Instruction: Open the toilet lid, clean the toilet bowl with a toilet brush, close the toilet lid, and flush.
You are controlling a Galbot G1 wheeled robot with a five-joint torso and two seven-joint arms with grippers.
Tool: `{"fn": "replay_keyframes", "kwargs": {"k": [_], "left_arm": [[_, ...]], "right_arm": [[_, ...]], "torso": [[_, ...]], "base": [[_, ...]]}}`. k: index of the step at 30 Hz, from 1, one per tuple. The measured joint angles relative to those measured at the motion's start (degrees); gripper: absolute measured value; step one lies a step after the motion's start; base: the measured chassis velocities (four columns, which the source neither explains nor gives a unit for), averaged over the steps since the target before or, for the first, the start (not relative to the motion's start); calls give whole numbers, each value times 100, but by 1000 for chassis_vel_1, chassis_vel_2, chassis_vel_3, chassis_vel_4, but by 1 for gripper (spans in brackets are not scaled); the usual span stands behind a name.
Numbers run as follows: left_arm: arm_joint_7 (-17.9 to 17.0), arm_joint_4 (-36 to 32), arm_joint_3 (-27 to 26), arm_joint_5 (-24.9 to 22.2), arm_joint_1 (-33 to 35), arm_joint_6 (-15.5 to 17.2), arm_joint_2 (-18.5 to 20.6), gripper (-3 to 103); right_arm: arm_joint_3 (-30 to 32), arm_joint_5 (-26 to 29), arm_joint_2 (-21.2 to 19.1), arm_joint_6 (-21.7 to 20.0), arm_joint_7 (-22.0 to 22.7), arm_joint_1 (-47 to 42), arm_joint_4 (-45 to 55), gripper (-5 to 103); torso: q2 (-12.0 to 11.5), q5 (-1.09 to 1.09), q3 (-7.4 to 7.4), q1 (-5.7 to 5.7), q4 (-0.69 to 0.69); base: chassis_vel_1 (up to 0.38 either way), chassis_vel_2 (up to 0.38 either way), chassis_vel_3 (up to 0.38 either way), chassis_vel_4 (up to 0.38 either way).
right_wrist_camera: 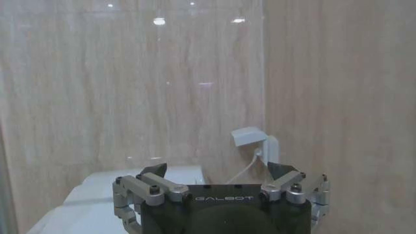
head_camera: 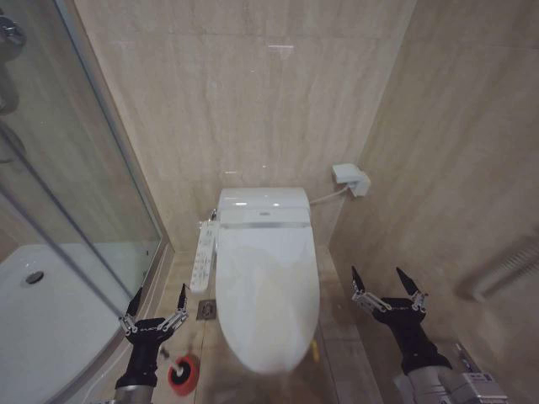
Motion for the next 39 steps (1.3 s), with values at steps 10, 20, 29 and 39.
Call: {"fn": "replay_keyframes", "kwargs": {"k": [10,20,29,39], "left_arm": [[64,124,15,6,-79,-70,21,100],[12,280,100,108,-152,-181,2,100],[3,313,175,115,-171,-174,-22,100],[35,314,172,131,-150,-181,-48,100]], "right_arm": [[1,0,0,0,1,-1,0,100],[1,0,0,0,0,0,0,100],[1,0,0,0,1,1,0,100],[1,0,0,0,0,0,0,100]], "torso": [[3,1,-2,-5,-1],[0,1,1,2,2],[-2,0,2,4,2],[-1,0,0,-1,1]], "base": [[343,-349,-339,354],[97,-88,-107,100],[-53,43,57,-45],[0,0,0,0]]}}
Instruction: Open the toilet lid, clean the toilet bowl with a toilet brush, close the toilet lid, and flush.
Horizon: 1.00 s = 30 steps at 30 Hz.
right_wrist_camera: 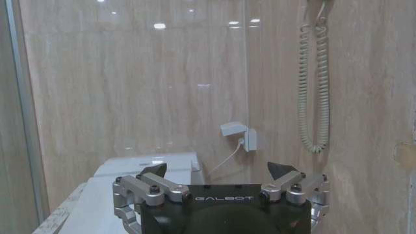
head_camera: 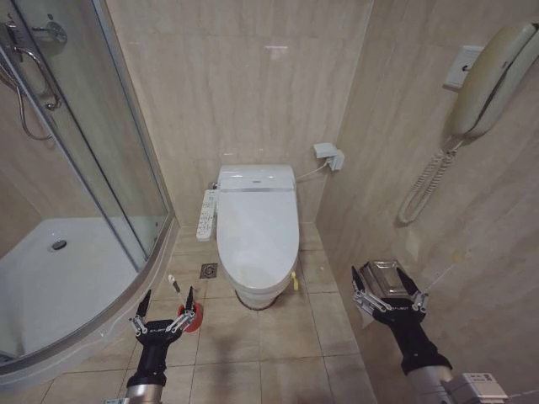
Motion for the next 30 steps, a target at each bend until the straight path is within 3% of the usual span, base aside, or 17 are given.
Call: {"fn": "replay_keyframes", "kwargs": {"k": [20,30], "left_arm": [[90,79,-14,-5,-23,-68,-2,100],[118,474,-133,226,-97,-171,72,100]], "right_arm": [[0,0,0,0,0,-1,0,100],[-1,0,0,0,0,0,0,100]], "torso": [[4,0,-2,-5,0],[-1,0,1,4,0]], "base": [[110,-105,-110,105],[-30,33,28,-25]]}}
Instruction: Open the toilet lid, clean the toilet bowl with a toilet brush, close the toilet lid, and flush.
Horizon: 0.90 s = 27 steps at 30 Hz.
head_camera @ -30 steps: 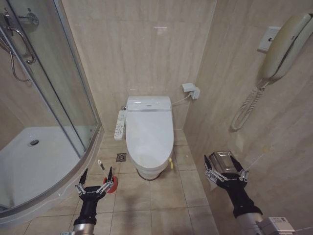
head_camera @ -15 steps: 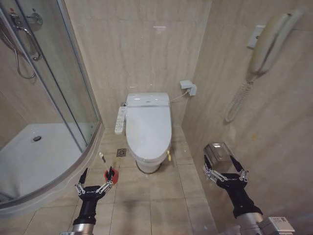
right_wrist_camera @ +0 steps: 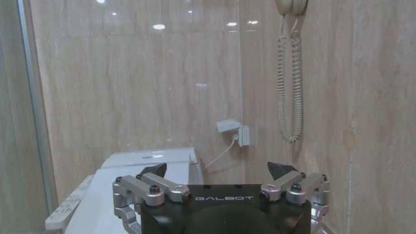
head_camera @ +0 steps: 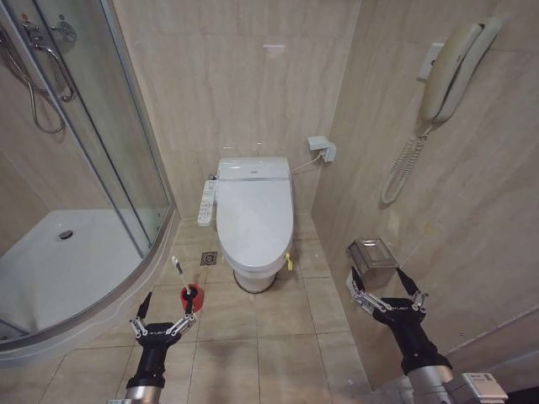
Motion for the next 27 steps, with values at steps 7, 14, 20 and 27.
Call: {"fn": "replay_keyframes", "kwargs": {"k": [7,14,20,27], "left_arm": [[-239,-264,69,-43,134,404,120,100],[-612,-1534,-101,-137,613,744,257,100],[-997,-1982,-58,182,1105,967,128,100],[-875,-2529,-227,223,1965,1660,347,100]], "right_arm": [[0,0,0,0,0,0,0,100],[0,0,0,0,0,0,0,100],[0,0,0,0,0,0,0,100],[0,0,0,0,0,0,0,100]], "torso": [[1,-1,-1,-4,0],[1,1,-1,-4,0],[1,0,-2,-4,0],[2,2,-2,-4,1]], "base": [[0,0,0,0],[0,0,0,0],[0,0,0,0],[0,0,0,0]]}}
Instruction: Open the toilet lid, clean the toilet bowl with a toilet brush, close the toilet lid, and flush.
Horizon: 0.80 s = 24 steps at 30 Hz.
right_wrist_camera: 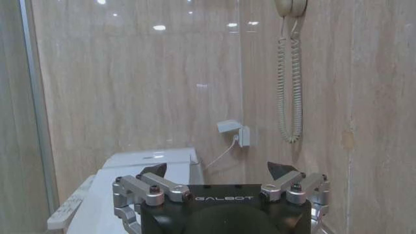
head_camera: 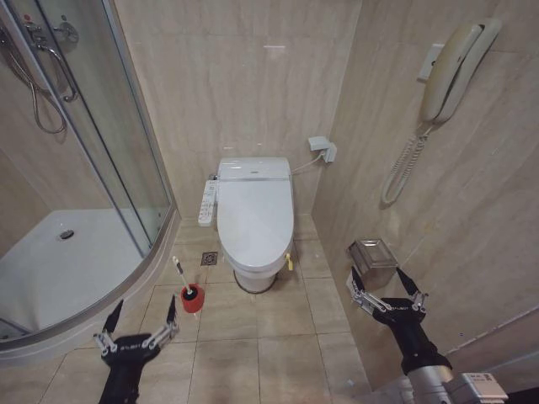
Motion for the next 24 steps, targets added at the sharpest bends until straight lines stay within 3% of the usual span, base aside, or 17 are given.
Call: {"fn": "replay_keyframes", "kwargs": {"k": [2,6,11,16,24], "left_arm": [[206,-41,-178,-104,225,338,77,100],[298,-42,-232,-125,333,587,68,100],[303,-40,-243,-69,426,601,33,100],[339,-33,-545,270,436,190,18,100],[399,-19,-569,605,508,-152,-125,100]], "right_arm": [[0,0,0,0,0,0,0,100],[0,0,0,0,0,0,0,100],[0,0,0,0,0,0,0,100],[0,0,0,0,0,0,0,100],[0,0,0,0,0,0,0,100]], "torso": [[0,-3,0,0,-1],[0,-2,0,0,-1],[0,-2,0,0,-1],[0,-2,0,0,-2],[0,-2,0,1,-1]], "base": [[0,0,0,0],[0,0,0,0],[0,0,0,0],[0,0,0,0],[0,0,0,0]]}}
